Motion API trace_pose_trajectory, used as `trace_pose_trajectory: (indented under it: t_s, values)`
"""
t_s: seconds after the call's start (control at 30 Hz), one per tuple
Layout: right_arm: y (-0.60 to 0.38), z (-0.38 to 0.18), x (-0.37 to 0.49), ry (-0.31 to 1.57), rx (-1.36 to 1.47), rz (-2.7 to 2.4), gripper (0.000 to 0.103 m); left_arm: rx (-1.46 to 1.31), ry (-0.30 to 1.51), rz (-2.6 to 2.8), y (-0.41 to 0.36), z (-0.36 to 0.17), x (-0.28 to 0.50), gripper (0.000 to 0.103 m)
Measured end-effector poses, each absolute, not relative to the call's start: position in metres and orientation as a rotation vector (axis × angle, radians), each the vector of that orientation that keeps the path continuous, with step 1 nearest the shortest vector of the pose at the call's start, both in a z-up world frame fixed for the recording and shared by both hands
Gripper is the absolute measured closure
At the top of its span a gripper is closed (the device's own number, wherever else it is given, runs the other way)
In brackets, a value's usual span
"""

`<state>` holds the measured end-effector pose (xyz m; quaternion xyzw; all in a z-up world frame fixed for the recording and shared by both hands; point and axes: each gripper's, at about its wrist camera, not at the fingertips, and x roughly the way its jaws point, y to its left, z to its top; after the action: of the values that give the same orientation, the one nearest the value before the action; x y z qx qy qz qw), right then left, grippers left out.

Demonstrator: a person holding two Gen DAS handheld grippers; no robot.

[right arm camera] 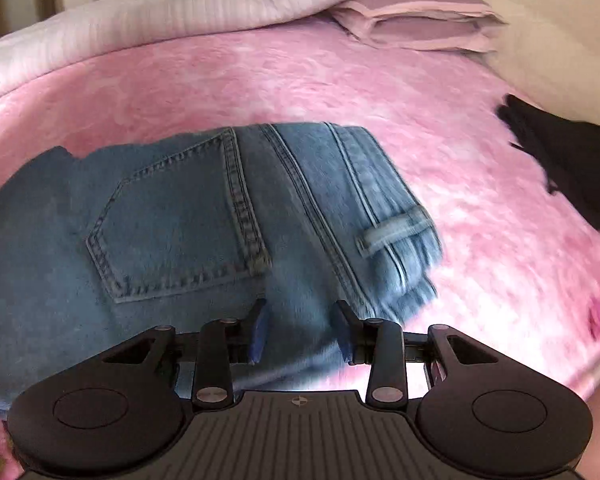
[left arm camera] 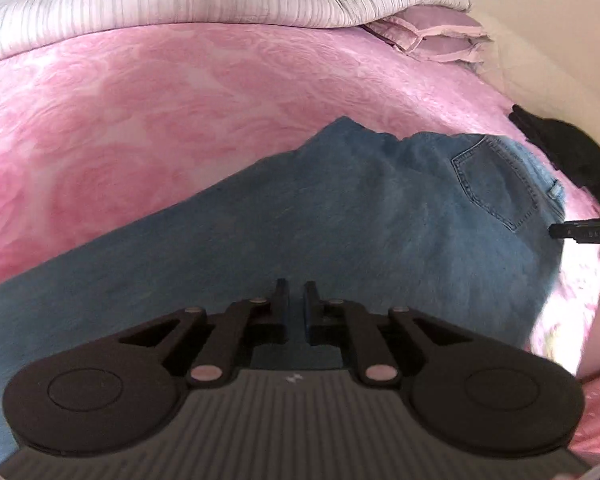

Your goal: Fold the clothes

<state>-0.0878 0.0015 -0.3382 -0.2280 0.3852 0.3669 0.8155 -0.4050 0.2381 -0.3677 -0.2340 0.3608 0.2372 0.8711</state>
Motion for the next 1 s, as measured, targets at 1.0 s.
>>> trace_pose_trajectory:
  t_s: [1.0]
  values:
    - [-0.117,-0.394,0.005,1.056,0.756,0.761,0.068,-0.581,0.579,0.379,0.196,-0.364,-0.436,0.085]
